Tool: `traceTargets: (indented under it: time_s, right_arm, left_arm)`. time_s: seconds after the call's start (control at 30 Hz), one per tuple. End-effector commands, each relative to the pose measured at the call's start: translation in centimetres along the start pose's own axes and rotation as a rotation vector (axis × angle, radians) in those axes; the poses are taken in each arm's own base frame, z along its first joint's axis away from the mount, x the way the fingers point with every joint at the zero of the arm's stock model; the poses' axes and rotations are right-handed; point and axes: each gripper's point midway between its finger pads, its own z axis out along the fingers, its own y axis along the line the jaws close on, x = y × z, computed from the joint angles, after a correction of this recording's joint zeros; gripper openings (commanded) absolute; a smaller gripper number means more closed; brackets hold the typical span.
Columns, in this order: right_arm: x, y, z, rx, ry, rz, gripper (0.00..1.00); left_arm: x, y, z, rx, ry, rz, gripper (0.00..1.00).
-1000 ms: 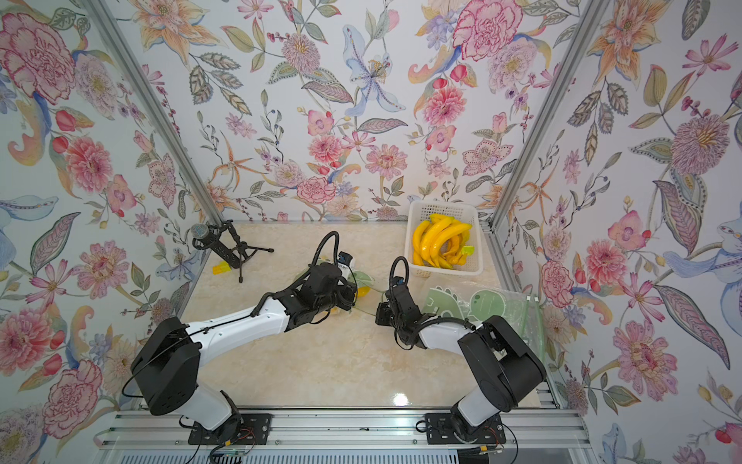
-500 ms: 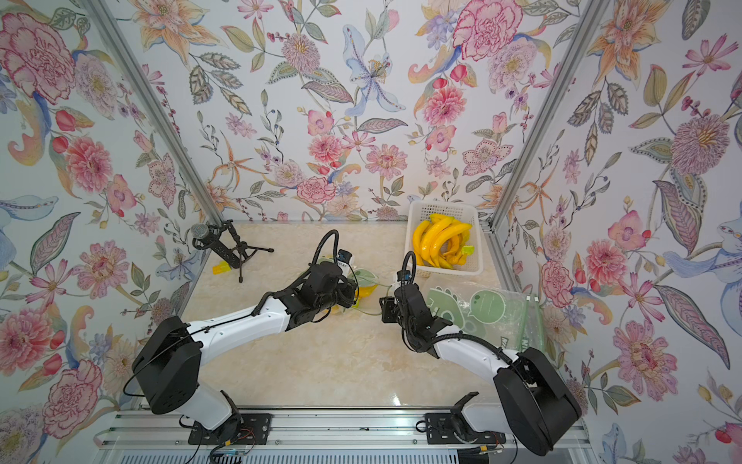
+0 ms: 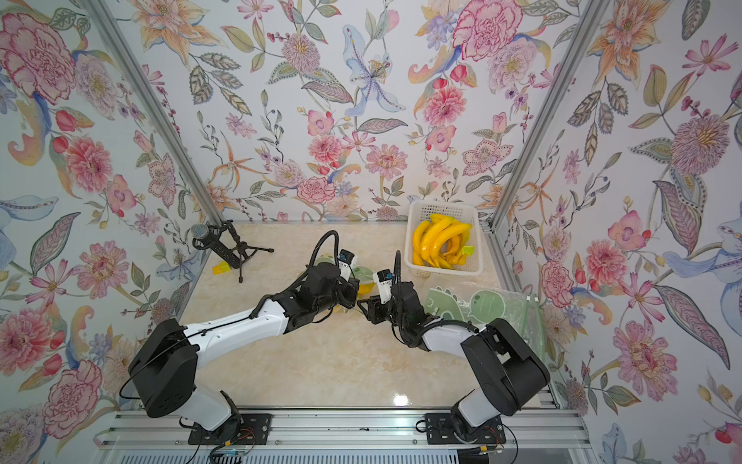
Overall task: Open the zip-top bag and take out the banana
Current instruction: Open the zipper of the food storage bag at the center of the board, then pick up the banana from the zipper food storage bag.
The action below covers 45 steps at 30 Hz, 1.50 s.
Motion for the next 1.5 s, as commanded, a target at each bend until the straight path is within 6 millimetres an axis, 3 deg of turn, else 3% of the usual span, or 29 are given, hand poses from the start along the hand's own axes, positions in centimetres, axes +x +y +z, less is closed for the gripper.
traceTargets:
  time_s: [0.0,0.13,0.27,0.37,0.43,0.6,0.73,0.9,1.0,1.23,1.47]
  right_arm:
    - [-3.0,1.4,0.9,-0.098,-0.093,-0.033,0.51]
    - [-2.5,0.9,1.7,-0.086,-0.069,-0.070,0.53]
    - [-1.9,0.4,1.7,-0.059,-0.050,-0.106,0.56]
    - [-1.2,-0.1,1.8,-0.037,-0.028,-0.124,0.58]
    - [-0.9,-0.3,1.8,-0.033,-0.019,-0.123,0.59]
    - [-0.4,-1.3,2.3,0.020,0.008,-0.074,0.60]
    - [0.0,-2.6,2.8,0.071,0.022,0.034,0.61]
    - [1.0,-3.8,3.6,0.106,0.049,0.206,0.61]
    - [1.5,-3.9,4.2,0.094,0.061,0.285,0.62]
    - [2.0,-4.3,5.1,0.084,0.068,0.423,0.64]
    - [1.1,-2.4,5.6,-0.017,0.035,0.461,0.64]
  left_arm:
    - [-2.2,-0.5,-1.7,0.007,-0.083,0.002,0.03]
    - [-2.5,0.2,-2.9,-0.025,-0.101,0.017,0.21]
    - [-3.2,3.2,-4.8,-0.138,-0.112,0.028,0.45]
    - [-3.2,6.9,-5.8,-0.220,-0.096,0.005,0.63]
    - [-2.0,10.7,-5.9,-0.296,-0.051,-0.048,0.74]
    - [2.1,19.9,-5.1,-0.443,0.063,-0.243,0.85]
    - [3.1,23.2,-3.3,-0.425,0.061,-0.321,0.89]
    - [4.0,23.1,0.8,-0.323,0.106,-0.325,0.89]
    - [4.8,22.6,2.0,-0.284,0.126,-0.329,0.86]
    - [6.7,20.5,2.5,-0.286,0.176,-0.294,0.75]
    - [7.9,19.4,2.2,-0.311,0.186,-0.305,0.61]
